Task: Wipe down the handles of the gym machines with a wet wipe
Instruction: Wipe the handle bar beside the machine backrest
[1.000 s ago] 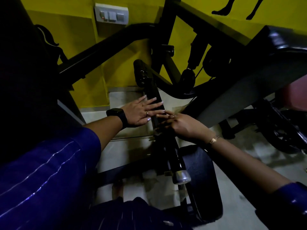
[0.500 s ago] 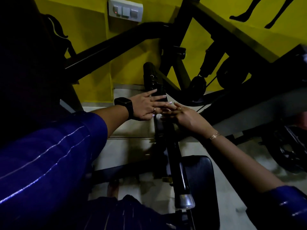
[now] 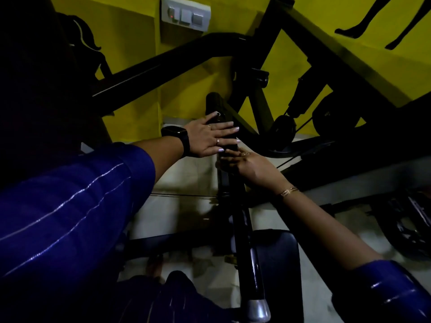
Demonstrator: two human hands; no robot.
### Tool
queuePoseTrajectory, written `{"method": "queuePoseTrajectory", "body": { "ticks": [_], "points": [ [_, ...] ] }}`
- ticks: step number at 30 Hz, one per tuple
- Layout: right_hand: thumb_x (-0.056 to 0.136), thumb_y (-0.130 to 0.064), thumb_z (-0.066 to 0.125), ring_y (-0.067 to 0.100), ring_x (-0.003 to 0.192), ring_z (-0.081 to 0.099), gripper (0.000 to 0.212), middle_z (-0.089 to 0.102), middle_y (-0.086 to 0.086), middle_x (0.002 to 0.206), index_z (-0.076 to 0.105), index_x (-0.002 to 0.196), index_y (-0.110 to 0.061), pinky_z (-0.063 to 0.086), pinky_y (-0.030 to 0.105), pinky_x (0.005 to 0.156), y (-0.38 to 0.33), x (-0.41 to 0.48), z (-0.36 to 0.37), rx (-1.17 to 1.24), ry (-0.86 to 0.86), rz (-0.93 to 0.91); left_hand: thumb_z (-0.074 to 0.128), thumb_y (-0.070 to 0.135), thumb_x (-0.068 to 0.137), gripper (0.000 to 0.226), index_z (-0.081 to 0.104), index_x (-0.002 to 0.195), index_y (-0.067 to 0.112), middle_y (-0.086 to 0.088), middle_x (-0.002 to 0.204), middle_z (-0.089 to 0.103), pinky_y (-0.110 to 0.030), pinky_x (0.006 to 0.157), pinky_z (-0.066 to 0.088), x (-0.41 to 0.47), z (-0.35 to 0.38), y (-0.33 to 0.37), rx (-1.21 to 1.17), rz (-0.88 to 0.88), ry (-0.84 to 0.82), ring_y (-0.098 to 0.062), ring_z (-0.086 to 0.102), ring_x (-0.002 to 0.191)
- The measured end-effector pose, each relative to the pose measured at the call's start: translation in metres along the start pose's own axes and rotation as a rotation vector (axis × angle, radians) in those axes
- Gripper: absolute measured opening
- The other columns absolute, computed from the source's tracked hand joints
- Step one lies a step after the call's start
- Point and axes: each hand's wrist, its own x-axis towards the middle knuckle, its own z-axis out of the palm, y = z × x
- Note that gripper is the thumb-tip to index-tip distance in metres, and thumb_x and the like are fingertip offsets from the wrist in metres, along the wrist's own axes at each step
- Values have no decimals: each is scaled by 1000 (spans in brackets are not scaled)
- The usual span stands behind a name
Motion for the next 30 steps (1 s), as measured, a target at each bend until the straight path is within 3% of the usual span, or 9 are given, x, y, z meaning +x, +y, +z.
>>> {"method": "queuePoseTrajectory", "body": {
  "ticks": [2, 4, 8, 10, 12, 14, 17, 24, 30],
  "points": [
    [94, -23, 27, 31, 125, 53, 50, 64, 13, 125, 69, 117, -7, 44, 46, 103, 3, -2, 6, 4, -9, -62, -7, 50, 97, 54, -15, 149, 34, 3, 157, -22, -42, 118, -10, 4, -7, -4, -10, -15, -13, -15, -17, 147],
    [96, -22, 28, 24, 130, 48, 48, 59, 6, 133, 64, 126, -13, 37, 43, 110, 11, -11, 7, 26, -10, -106, 12, 45, 104, 56, -5, 154, 26, -4, 162, -13, -38, 120, -5, 8, -15, -11, -52, -77, -20, -21, -10, 150],
    [87, -12, 22, 27, 127, 51, 58, 59, 8, 133, 57, 133, -15, 27, 41, 108, 21, -9, 2, -9, 41, -37, 17, 39, 106, 57, 2, 156, 15, -7, 164, 0, -36, 120, -2, 18, -23, -18, -66, -119, -108, -22, -8, 150],
    [85, -13, 12, 26, 137, 40, 66, 48, 8, 143, 49, 140, -16, 20, 35, 113, 21, 6, 1, -12, 43, 53, 19, 35, 107, 55, 6, 156, 13, -6, 164, 3, -36, 120, 0, 22, -24, -18, -70, -110, -134, -23, -8, 150],
    [95, -7, 22, 26, 143, 30, 55, 39, 8, 150, 44, 144, -15, 15, 34, 117, 24, 21, 3, -12, 30, 98, 23, 31, 108, 54, 5, 156, 13, -5, 164, 2, -35, 120, 1, 24, -23, -20, -88, -101, -142, -23, -8, 150],
    [97, -5, 34, 29, 139, 36, 44, 47, 12, 144, 54, 136, -10, 18, 36, 116, 25, 27, 2, -25, 12, 54, 25, 29, 108, 54, 6, 156, 15, -4, 164, 2, -35, 121, 1, 24, -21, -23, -118, -81, -137, -22, -5, 150],
    [91, -11, 29, 30, 126, 52, 47, 63, 11, 127, 67, 120, -8, 26, 43, 108, 31, 19, 4, -24, 55, -90, 28, 28, 107, 54, 9, 156, 16, -4, 164, 6, -35, 122, 2, 23, -17, -26, -185, -63, -110, -21, -1, 151],
    [88, -16, 29, 30, 122, 56, 50, 63, 10, 126, 68, 119, -12, 34, 40, 105, 44, 38, 1, -61, 152, 49, 30, 24, 107, 54, 8, 155, 18, -3, 164, 5, -35, 120, -4, 24, -11, -21, -253, -117, -96, -20, -3, 151],
    [94, -15, 30, 26, 125, 54, 47, 59, 4, 134, 61, 129, -16, 47, 39, 98, 47, 16, 13, -76, 149, -73, 32, 23, 107, 52, 14, 155, 18, -4, 163, 11, -37, 120, -3, 25, -5, -21, -288, -118, -43, -22, 1, 151]
  ]
}}
